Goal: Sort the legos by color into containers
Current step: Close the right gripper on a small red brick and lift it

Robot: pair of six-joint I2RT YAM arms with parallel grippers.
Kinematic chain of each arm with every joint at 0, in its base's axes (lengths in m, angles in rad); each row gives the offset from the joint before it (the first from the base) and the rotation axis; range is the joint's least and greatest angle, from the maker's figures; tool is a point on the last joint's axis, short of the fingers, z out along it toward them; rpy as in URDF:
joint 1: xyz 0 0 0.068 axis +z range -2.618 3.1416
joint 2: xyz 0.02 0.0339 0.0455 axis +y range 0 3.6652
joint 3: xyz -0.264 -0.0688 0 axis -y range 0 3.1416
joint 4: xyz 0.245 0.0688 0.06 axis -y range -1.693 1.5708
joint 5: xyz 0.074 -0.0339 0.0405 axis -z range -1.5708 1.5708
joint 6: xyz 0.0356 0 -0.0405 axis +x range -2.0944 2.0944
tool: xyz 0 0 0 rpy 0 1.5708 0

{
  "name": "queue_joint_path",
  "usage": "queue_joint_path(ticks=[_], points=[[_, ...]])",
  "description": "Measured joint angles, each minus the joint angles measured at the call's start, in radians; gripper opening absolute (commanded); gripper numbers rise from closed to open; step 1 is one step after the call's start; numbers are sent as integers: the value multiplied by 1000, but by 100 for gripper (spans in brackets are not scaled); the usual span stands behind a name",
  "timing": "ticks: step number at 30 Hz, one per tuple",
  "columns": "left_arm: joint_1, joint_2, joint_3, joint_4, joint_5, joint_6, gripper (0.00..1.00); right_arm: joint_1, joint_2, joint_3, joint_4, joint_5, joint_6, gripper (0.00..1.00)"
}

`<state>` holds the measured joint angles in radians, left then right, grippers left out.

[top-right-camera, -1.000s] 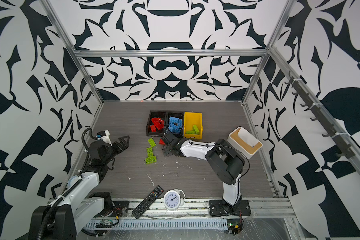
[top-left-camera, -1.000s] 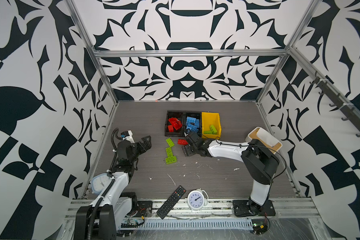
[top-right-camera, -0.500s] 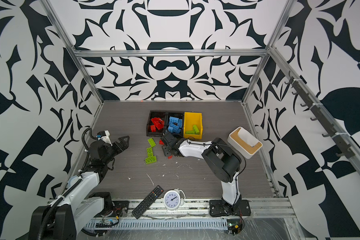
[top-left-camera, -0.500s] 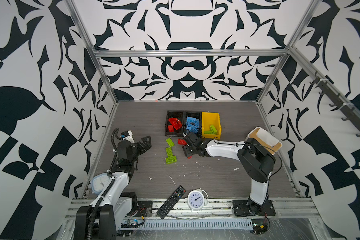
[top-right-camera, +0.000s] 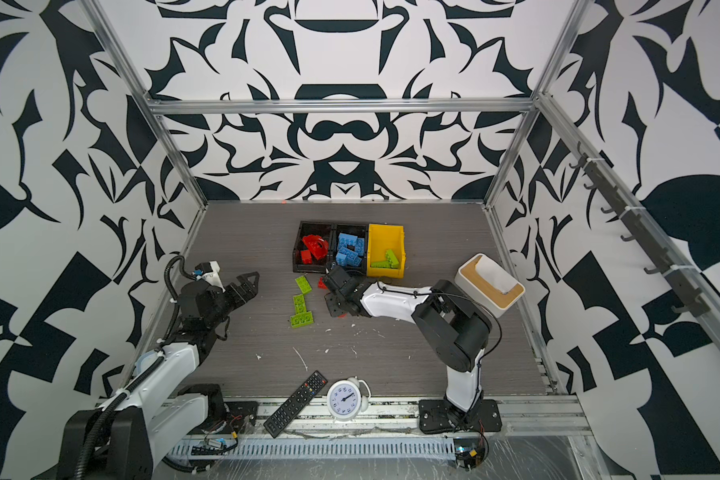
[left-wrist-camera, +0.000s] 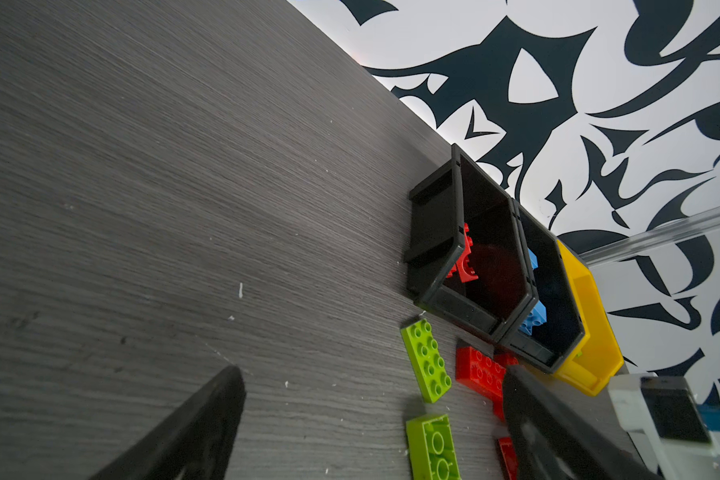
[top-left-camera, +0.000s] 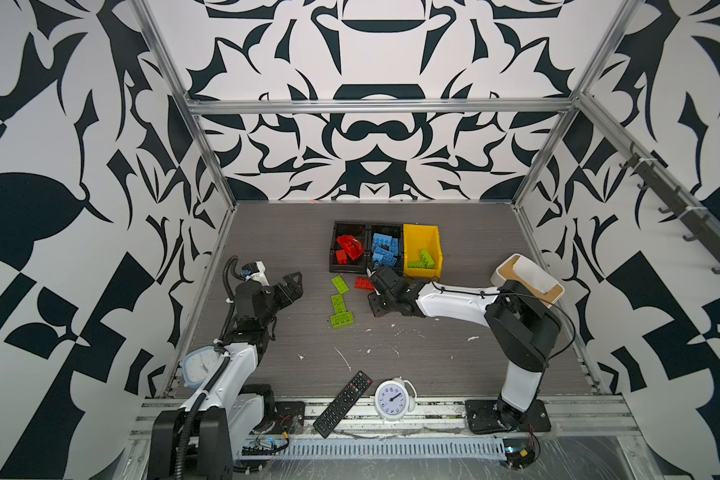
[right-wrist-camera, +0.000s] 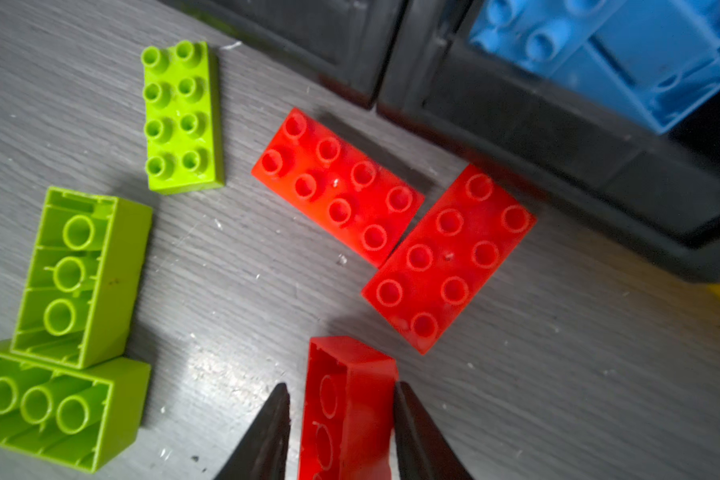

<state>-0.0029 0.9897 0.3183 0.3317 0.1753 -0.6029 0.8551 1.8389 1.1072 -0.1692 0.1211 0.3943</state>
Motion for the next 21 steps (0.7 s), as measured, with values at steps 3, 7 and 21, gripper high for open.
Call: queue_joint_path(ticks=[3, 7, 21], points=[[0, 0, 0, 0, 0, 0, 99, 4, 4, 1, -7, -5, 0, 47], [0, 0, 0, 0, 0, 0, 99, 5, 20, 3, -14, -13, 0, 43], [0, -1, 0, -10, -1, 0, 99, 11, 35, 20, -36, -12, -5, 20]])
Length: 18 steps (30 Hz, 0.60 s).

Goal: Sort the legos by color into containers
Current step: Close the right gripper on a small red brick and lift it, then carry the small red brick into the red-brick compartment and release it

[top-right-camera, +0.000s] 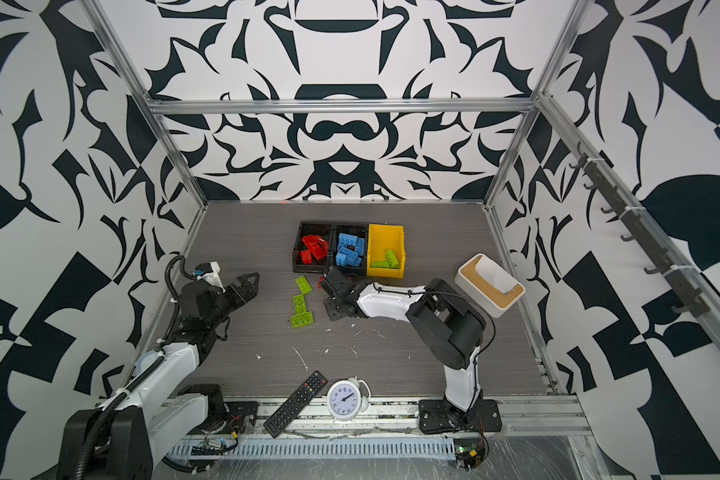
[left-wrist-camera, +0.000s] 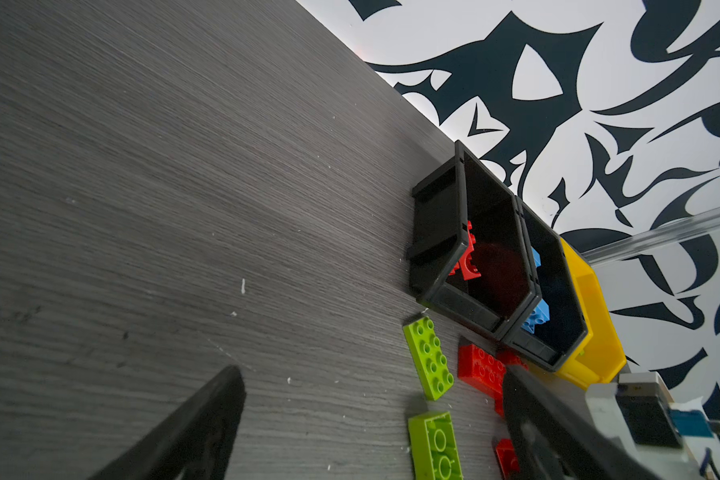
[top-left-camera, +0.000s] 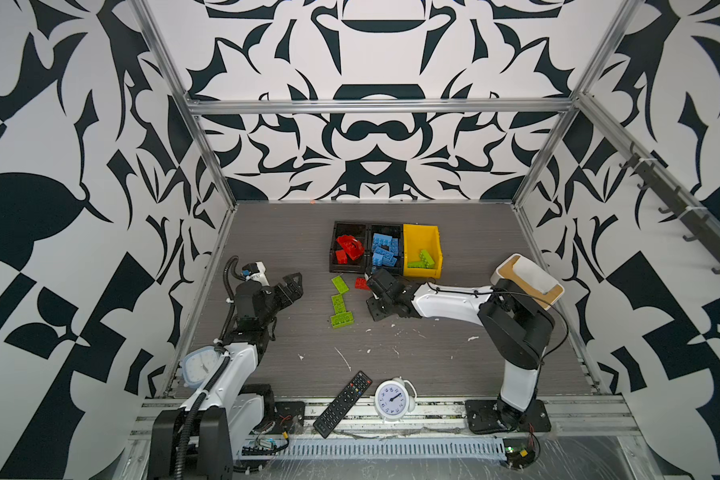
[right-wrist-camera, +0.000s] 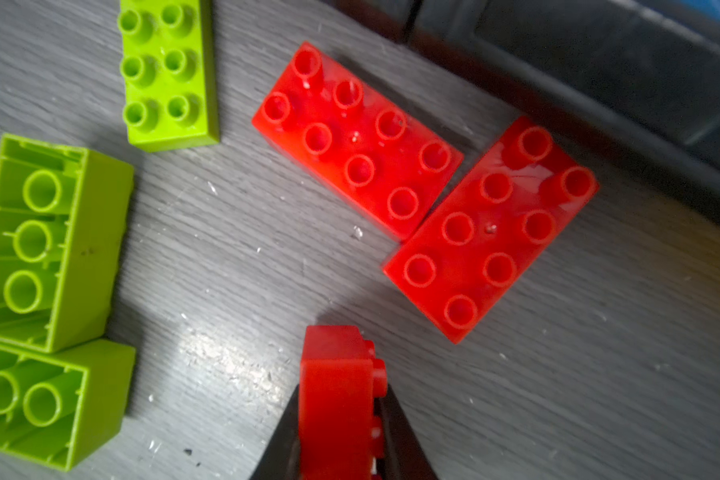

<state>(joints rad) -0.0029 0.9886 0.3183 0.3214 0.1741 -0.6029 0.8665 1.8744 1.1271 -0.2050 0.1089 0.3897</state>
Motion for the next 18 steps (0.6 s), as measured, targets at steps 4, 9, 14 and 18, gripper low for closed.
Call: queue_joint_path(ticks=[4, 9, 14, 18], points=[[0, 0, 0, -3, -2, 0, 100, 0, -8, 17, -10, -1, -8, 20], [0, -1, 0, -5, -2, 0, 99, -2, -13, 108, -24, -6, -39, 20], [0, -2, 0, -5, -2, 0, 99, -14, -3, 254, -22, -10, -80, 20], [0, -3, 0, -5, -2, 0, 99, -33, 62, 389, 6, -17, -109, 21]])
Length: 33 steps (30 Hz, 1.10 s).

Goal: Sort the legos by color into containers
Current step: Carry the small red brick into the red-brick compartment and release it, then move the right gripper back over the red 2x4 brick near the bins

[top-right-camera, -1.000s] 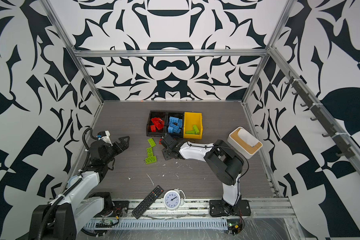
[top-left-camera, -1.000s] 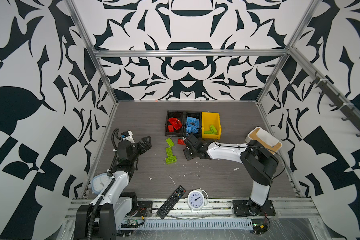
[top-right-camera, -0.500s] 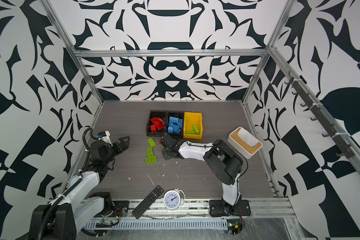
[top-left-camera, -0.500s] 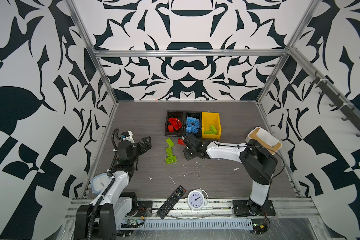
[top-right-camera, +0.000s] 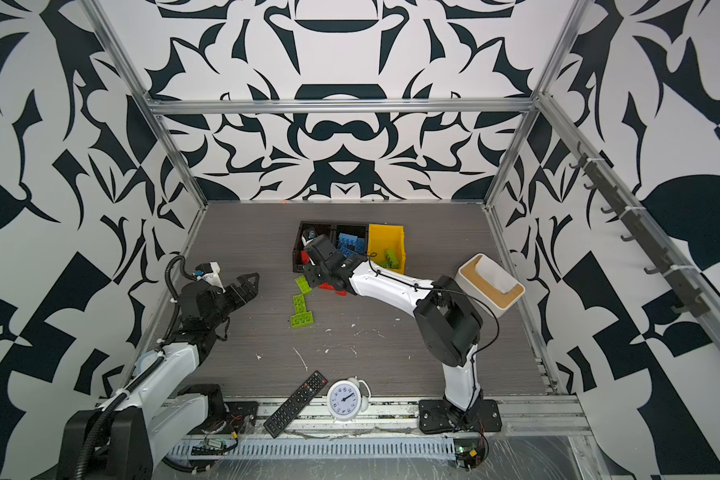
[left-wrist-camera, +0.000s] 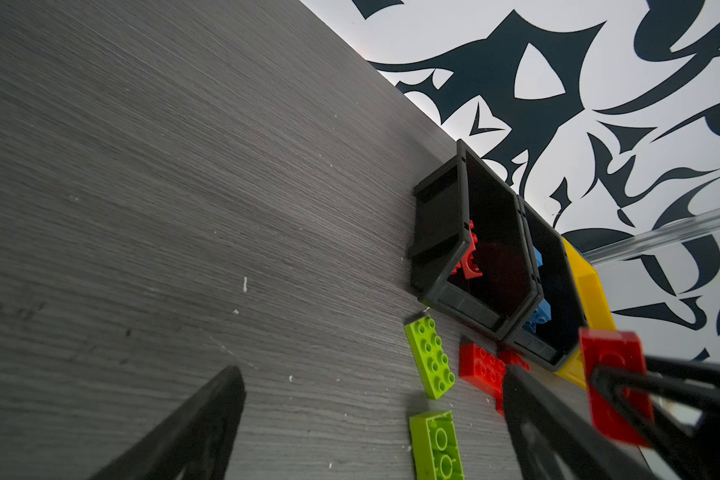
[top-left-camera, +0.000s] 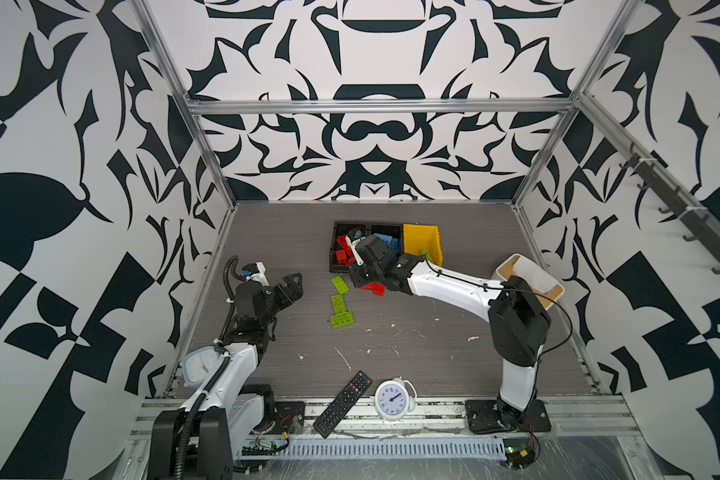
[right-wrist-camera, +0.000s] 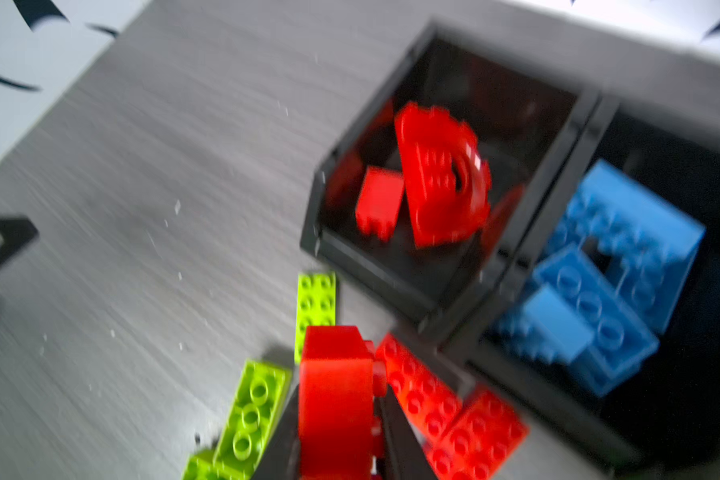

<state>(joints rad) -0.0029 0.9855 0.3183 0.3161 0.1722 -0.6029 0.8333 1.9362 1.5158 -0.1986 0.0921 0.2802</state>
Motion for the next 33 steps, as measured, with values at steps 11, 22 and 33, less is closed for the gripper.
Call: queue_joint_path(ticks=[11, 22, 33], points=[[0, -2, 0, 0, -3, 0, 99, -59, 236, 191, 77, 32, -33, 21], [0, -2, 0, 0, -3, 0, 99, -76, 320, 278, 113, 60, -39, 33], [0, -5, 0, 0, -4, 0, 99, -74, 298, 260, 83, 42, -43, 63]])
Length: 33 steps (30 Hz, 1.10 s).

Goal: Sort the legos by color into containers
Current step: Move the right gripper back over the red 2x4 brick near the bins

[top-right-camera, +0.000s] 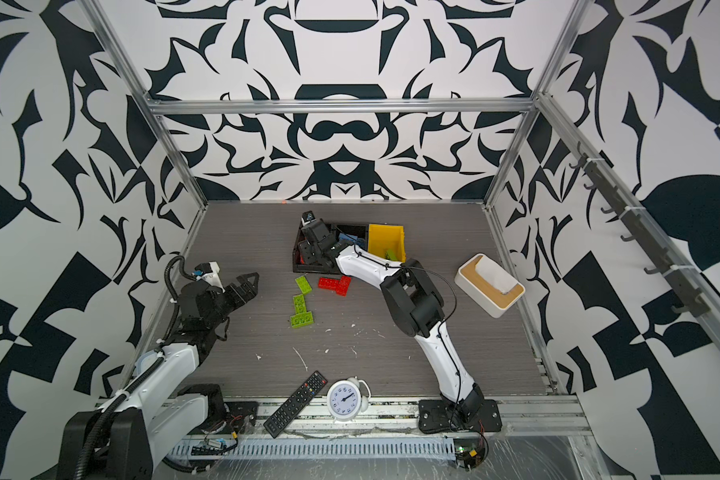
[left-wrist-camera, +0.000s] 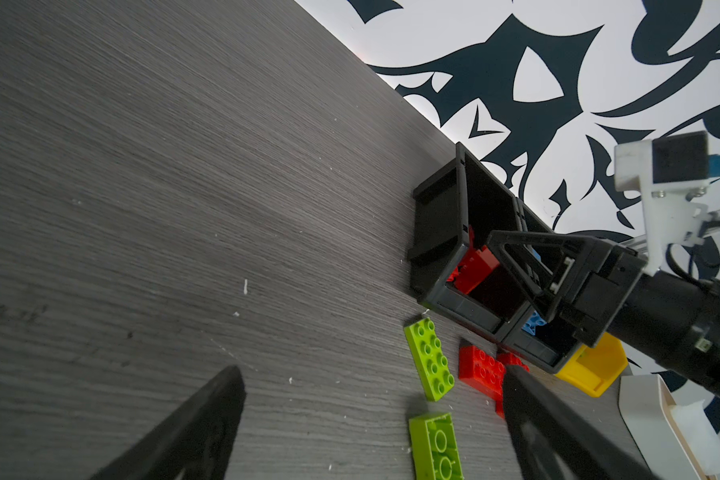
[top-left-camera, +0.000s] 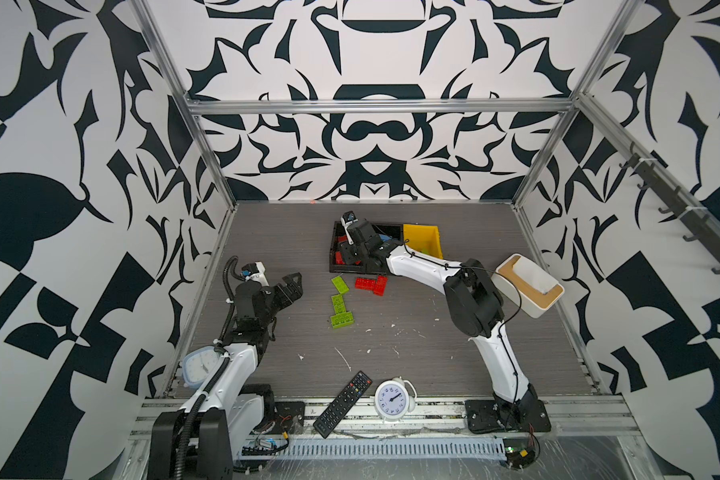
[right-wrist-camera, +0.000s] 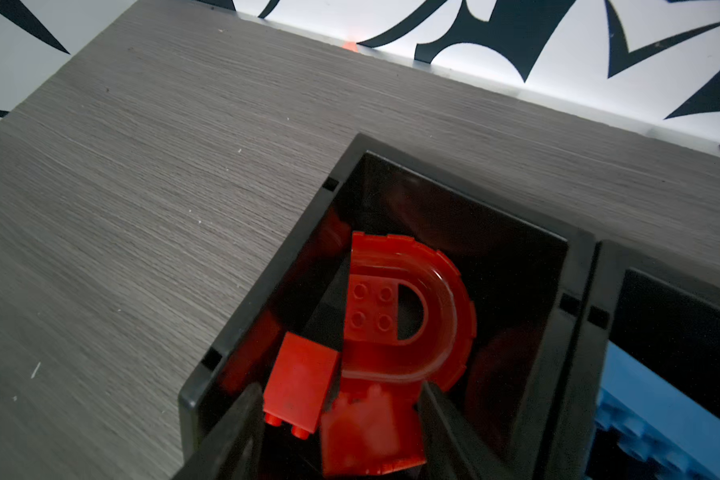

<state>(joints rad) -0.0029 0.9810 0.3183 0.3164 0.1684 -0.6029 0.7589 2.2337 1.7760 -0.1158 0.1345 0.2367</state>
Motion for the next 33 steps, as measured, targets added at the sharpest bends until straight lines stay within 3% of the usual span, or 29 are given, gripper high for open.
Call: queue_joint_path(ticks=[10, 16, 33], points=[[0, 0, 0, 0, -5, 0, 99, 86, -373, -463, 34, 44, 31, 65], [0, 0, 0, 0, -7, 0, 100, 126, -460, -649, 59, 100, 76, 67], [0, -11, 0, -4, -10, 0, 100, 112, -422, -703, 54, 158, 134, 68]])
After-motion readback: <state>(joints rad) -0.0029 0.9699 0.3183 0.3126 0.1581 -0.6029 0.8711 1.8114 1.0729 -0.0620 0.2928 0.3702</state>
